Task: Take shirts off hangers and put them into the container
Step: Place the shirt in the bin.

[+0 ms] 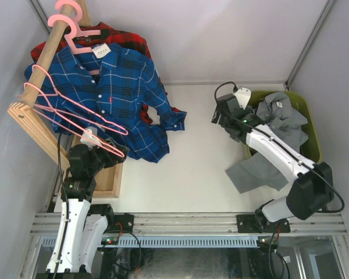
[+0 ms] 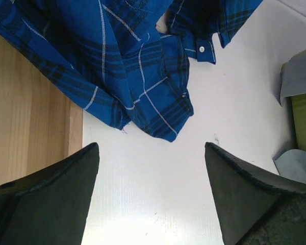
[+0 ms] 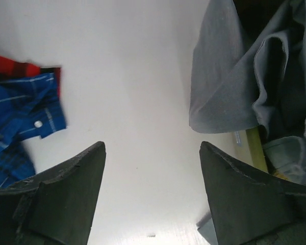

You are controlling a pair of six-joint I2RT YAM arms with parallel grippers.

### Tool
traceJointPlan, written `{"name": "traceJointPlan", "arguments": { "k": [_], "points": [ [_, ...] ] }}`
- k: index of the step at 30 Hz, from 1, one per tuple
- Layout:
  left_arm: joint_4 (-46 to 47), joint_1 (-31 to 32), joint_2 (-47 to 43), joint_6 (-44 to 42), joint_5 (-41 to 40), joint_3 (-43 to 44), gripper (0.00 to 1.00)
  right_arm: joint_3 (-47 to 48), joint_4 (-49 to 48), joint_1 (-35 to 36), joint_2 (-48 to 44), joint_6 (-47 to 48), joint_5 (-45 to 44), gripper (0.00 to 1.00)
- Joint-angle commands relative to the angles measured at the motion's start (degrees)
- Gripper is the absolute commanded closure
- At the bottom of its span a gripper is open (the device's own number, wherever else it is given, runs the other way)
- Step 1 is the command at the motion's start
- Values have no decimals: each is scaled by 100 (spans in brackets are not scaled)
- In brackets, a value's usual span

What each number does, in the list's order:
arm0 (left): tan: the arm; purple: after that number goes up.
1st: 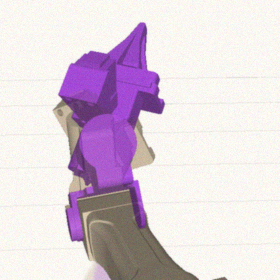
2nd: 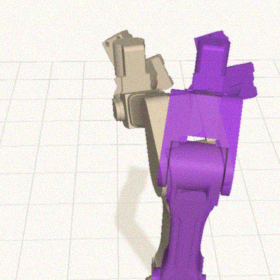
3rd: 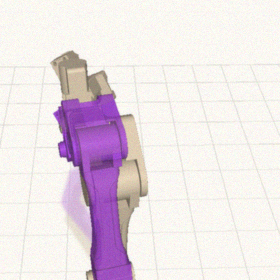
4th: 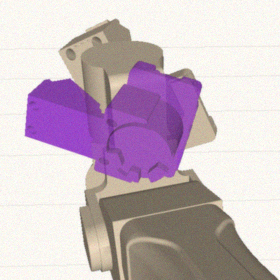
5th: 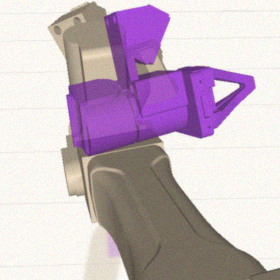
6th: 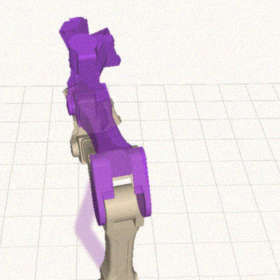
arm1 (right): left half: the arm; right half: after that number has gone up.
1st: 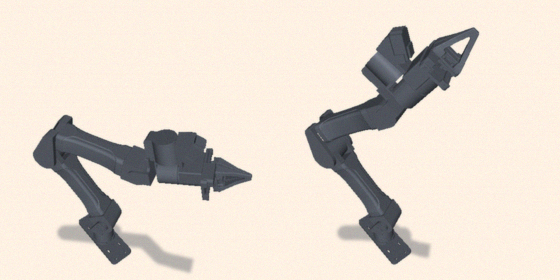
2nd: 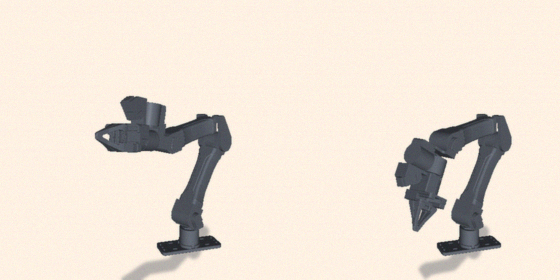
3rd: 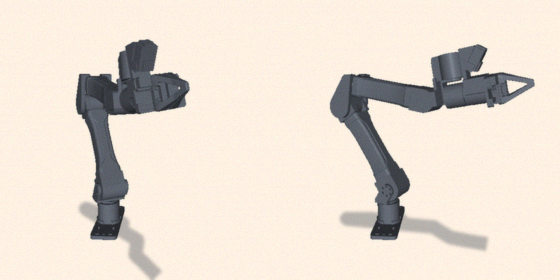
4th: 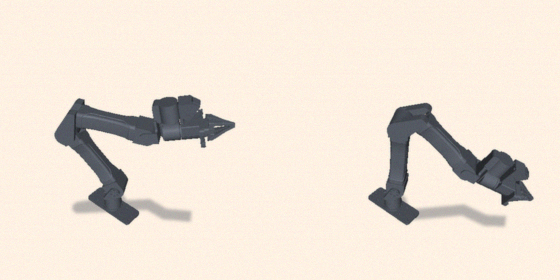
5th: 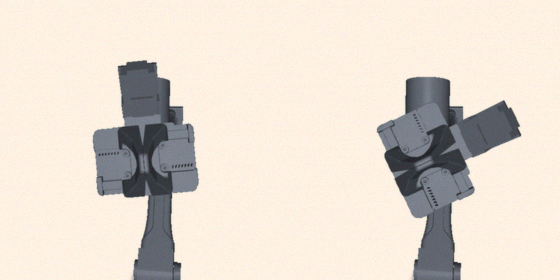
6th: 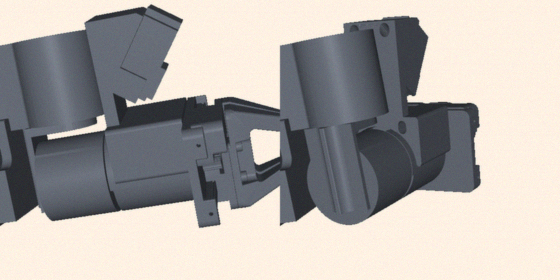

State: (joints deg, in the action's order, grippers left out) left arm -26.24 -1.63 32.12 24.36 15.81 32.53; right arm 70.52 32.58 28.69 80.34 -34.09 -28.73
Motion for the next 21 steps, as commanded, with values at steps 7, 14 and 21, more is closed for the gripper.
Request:
{"name": "traceJointPlan", "arguments": {
  "k": [7, 14, 21],
  "points": [
    [146, 5, -79, -106, 25, -1, 4, 23, 671, 427, 916, -2056, -2140, 26],
    [159, 10, -52, -116, 28, 2, 4, 23, 400, 182, 1347, -1952, -2299, 25],
    [155, 5, -64, -116, 3, 1, 4, 23, -417, -11, 1651, -1294, -2144, 52]
  ]
}}
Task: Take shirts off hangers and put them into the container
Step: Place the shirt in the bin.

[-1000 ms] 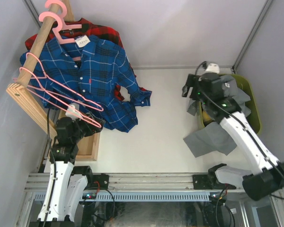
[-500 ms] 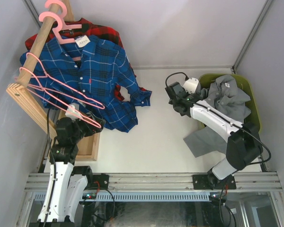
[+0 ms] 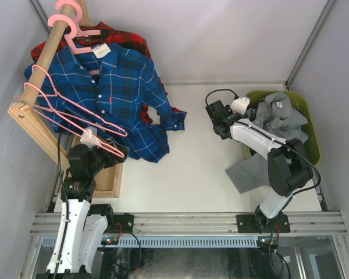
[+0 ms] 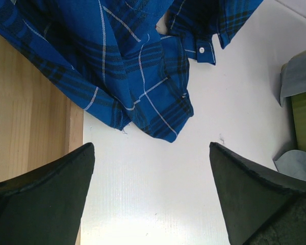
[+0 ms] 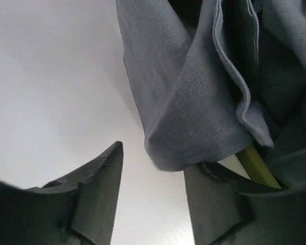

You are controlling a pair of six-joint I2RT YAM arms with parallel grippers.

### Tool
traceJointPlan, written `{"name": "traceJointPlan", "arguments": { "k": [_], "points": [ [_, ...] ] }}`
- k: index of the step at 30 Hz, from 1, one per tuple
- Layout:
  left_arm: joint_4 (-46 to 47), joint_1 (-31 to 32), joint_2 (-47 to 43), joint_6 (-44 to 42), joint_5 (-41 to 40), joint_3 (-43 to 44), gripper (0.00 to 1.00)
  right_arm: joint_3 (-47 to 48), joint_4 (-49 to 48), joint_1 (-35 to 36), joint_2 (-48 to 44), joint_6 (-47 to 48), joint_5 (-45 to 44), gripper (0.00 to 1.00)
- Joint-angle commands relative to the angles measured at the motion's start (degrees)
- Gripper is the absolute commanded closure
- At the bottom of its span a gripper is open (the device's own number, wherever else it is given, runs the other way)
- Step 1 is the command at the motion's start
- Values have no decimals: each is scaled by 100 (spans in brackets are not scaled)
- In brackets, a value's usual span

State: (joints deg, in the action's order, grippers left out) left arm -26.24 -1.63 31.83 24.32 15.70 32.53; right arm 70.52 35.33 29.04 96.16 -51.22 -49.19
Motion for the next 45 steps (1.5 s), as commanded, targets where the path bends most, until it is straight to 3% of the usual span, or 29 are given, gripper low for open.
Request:
{"name": "traceJointPlan", "arguments": {
  "k": [1, 3, 7, 8, 14, 21, 29, 32, 36, 45],
  "points": [
    [161, 11, -26, -111, 24, -3, 4, 23, -816, -21, 70, 507, -117, 56],
    [156, 10, -12, -111, 20, 0, 4, 24, -1134, 33, 35, 808, -133, 66],
    [113, 6, -46, -111, 21, -7, 4, 23, -1375, -22, -252, 1215, -318, 100],
    [103, 6, -58, -111, 22, -5, 4, 23, -1423, -62, -396, 1366, -296, 100],
    [113, 13, -39, -102, 18, -11, 4, -163, -2026, -248, -1764, 2308, 29, 100],
    [138, 17, -20, -102, 67, -10, 4, -165, -1845, -1305, -2660, 2709, 396, 100],
    [173, 21, 22, -94, 121, -10, 4, -601, -769, -2368, -1957, 2051, 1277, 99],
    [173, 17, 16, -94, 133, -20, 4, -833, -769, -2479, -1455, 2016, 1848, 97],
    [165, 23, 24, -94, 156, -28, 4, -911, -788, -2507, -1070, 2032, 1875, 96],
    [174, 25, 72, -89, 187, -20, 4, -563, -867, -2653, -2149, 2502, 2114, 58]
  ]
}}
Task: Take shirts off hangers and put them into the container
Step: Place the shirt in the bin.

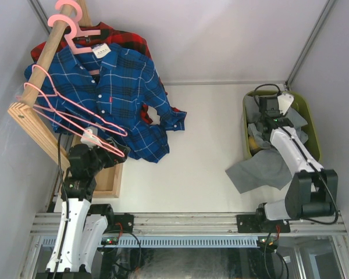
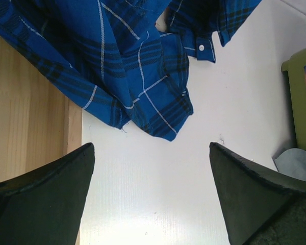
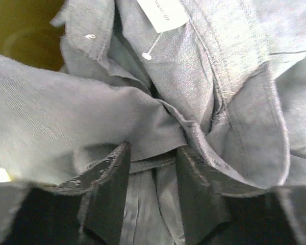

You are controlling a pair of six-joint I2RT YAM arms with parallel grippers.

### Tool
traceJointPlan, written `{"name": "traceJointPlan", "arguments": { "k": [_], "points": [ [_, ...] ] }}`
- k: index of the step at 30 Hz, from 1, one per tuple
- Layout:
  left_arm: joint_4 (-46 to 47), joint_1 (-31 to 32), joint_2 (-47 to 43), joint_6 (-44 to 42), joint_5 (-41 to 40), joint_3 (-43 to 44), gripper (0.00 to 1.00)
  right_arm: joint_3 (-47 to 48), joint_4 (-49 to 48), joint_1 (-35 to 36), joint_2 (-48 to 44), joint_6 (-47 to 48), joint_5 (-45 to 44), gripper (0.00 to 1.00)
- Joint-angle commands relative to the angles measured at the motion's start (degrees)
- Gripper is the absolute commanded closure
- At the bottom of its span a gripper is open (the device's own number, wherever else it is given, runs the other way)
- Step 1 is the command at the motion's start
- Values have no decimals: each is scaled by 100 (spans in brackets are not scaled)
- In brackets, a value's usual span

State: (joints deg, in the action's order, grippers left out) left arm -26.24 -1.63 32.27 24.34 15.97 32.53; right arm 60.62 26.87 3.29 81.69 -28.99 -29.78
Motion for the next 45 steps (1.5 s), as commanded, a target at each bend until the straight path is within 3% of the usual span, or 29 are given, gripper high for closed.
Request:
{"name": "traceJointPlan", "arguments": {
  "k": [1, 4, 7, 12, 15, 22, 25, 32, 37, 41, 45],
  "points": [
    [176, 29, 38, -95, 159, -19, 4, 496, 8, -109, -819, 332, 263, 53],
    [177, 28, 40, -91, 146, -19, 4, 696, 149, -160, -1020, 350, 628, 45],
    [183, 34, 66, -95, 156, -16, 4, 841, 244, -166, -1079, 251, 823, 44],
    [179, 32, 69, -96, 161, -19, 4, 936, -231, -220, -669, 199, 2197, 56],
    [170, 41, 41, -98, 150, -26, 4, 969, -105, -240, -120, 50, 2115, 61],
    [135, 51, -16, -94, 90, -34, 4, 932, 274, -444, 1086, 92, 2375, 63],
    [118, 57, 6, -96, 73, -28, 4, 864, 171, -455, 620, 264, 2271, 60],
    [110, 65, 32, -102, 30, -19, 4, 864, 294, -262, -1491, 1161, 2306, 35],
    [126, 62, 61, -119, 38, -5, 4, 551, 912, 796, -2524, 1194, 2431, 32],
    [137, 73, 69, -146, 105, -19, 1, -253, 1051, 2613, -3024, 603, 1618, 32],
    [133, 86, 37, -131, 74, -30, 0, -1171, 1024, 3920, -3034, -112, 598, 35]
  ]
}}
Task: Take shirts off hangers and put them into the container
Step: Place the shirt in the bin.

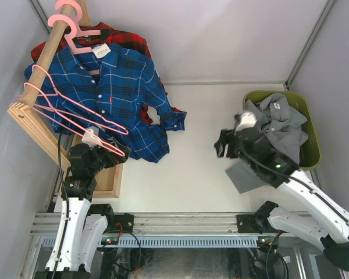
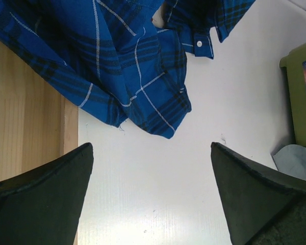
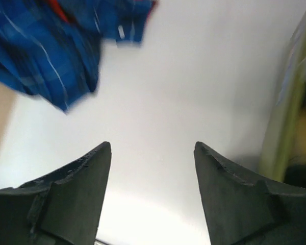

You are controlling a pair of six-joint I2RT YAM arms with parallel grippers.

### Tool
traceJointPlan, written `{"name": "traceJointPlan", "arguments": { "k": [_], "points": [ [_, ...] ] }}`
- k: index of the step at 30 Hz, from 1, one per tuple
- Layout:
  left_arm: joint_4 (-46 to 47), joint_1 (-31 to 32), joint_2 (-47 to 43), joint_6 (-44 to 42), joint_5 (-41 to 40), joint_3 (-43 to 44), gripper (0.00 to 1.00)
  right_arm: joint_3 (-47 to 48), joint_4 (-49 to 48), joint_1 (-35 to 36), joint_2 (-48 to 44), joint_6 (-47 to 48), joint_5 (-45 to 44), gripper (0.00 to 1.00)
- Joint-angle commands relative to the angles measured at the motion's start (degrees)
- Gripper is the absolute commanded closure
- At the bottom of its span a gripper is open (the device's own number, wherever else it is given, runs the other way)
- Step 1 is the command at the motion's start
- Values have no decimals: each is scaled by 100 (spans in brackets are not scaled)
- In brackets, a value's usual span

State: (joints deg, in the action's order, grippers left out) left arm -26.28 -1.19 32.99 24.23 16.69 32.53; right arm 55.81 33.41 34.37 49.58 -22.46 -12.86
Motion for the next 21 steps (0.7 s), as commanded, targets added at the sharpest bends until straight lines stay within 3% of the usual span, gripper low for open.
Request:
{"name": "traceJointPlan", "arguments": {
  "k": [1, 6, 11, 21],
  "points": [
    [135, 48, -26, -120, 9, -26, 0, -854, 415, 989, 293, -1023, -1120, 36],
    [140, 54, -17, -120, 21, -28, 0, -1488, 938, 1544, 932, -2562, -1733, 38],
    [135, 66, 23, -120, 54, -27, 0, -1968, 966, 1665, 1498, -3402, -1946, 39],
    [139, 82, 50, -124, 31, -10, 0, -2572, 123, 1147, 1742, -3568, -1676, 40]
  ]
}}
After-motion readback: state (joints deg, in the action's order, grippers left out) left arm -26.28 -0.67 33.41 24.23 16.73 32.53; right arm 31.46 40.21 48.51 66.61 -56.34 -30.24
